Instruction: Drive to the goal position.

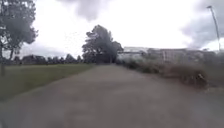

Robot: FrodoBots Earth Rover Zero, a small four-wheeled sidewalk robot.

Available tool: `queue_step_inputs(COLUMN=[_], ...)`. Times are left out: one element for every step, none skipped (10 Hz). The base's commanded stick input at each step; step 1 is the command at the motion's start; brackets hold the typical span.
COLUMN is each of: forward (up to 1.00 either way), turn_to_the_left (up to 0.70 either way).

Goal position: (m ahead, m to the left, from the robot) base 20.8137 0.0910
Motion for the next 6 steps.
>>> queue_step_inputs(forward=[1.0,1.0,1.0,1.0,1.0,1.0], turn_to_the_left=[0.0,0.0,0.0,0.0,-0.06,-0.14])
